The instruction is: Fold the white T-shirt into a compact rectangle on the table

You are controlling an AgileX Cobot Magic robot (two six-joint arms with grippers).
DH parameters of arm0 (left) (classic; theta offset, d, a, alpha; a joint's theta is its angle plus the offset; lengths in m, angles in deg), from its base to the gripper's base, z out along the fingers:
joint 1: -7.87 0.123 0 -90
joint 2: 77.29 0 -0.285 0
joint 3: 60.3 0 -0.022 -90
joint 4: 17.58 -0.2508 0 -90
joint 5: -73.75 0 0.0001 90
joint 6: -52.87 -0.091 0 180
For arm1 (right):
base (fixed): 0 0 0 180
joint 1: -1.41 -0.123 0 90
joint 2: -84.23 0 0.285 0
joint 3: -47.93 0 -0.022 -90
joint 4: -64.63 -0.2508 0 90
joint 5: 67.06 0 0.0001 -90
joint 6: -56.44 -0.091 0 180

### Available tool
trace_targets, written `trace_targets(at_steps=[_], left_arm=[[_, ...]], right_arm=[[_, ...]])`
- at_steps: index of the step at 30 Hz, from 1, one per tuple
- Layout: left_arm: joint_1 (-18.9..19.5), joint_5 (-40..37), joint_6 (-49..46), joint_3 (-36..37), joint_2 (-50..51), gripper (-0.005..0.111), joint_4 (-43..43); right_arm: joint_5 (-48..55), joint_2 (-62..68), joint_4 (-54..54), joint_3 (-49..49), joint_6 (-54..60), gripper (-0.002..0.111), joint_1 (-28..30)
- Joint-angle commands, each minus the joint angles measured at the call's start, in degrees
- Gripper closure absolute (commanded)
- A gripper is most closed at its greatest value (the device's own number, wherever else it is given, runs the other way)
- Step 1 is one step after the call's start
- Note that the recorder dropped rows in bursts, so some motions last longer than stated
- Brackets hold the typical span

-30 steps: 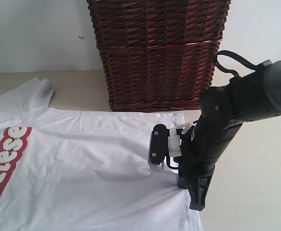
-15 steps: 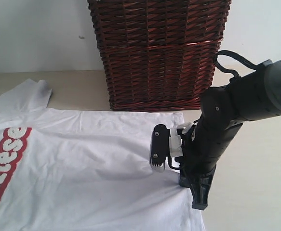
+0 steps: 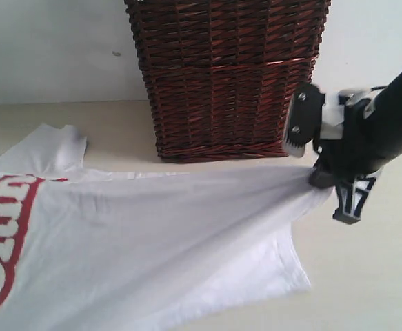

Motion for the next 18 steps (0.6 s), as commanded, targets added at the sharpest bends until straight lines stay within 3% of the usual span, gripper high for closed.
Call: trace_targets(at_steps=[1,8,13,18], left_arm=[[0.0,4.5,4.0,0.0,-7.8,0.107,0.5],[0.6,11.9,11.6,0.0,-16.4,0.107,0.5],[1.8,11.8,11.7,0.0,-17.1,0.107,1.3],[1.8,18.8,12.7,-2.6,-17.1,0.107,5.8]], right_arm=[[1.0,-8.4,1.8,0.1,0.7,0.108,3.1],[1.9,-17.6,-0.6,0.1,0.0,0.108,3.6],[5.4,-18.1,-6.8,0.1,1.0,0.108,3.5],[4.9,-18.4,-7.9,-0.2,1.0,0.108,3.5]])
